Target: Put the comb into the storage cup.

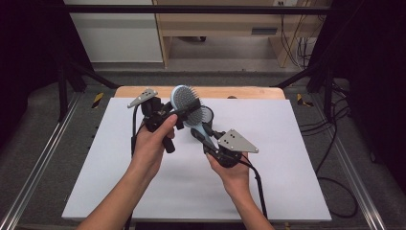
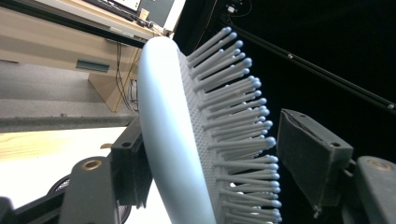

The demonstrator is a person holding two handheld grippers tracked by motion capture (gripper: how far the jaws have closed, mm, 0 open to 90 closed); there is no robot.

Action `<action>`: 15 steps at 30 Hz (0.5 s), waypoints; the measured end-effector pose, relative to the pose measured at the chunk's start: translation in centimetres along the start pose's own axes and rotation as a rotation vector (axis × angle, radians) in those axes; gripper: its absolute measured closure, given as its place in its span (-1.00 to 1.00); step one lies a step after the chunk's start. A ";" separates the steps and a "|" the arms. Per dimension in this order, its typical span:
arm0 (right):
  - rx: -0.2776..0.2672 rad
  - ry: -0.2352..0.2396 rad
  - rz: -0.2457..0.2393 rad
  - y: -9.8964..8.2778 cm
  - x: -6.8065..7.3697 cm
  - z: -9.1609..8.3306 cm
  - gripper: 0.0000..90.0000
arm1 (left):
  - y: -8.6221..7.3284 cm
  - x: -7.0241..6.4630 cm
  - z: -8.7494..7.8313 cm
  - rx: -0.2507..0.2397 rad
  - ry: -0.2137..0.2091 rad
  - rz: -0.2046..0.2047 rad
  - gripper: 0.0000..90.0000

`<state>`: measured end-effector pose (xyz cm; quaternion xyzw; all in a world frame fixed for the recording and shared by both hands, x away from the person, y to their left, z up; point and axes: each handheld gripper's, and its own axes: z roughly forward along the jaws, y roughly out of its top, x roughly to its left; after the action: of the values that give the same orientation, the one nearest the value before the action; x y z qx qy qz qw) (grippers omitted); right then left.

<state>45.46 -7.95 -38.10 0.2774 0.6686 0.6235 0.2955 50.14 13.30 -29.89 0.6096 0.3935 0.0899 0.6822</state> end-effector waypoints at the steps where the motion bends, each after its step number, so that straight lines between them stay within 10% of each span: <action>1: 0.000 0.001 0.001 0.0 0.0 0.0 0.54 | 0.0 0.0 0.0 -0.003 0.003 0.002 -0.28; 15: 0.069 0.018 -0.020 -0.4 1.0 0.8 0.54 | -1.1 0.3 -1.3 -0.016 0.029 -0.018 0.08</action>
<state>45.38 -6.73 -38.60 0.2751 0.6951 0.5995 0.2860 49.07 14.18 -30.93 0.5992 0.4082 0.0959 0.6820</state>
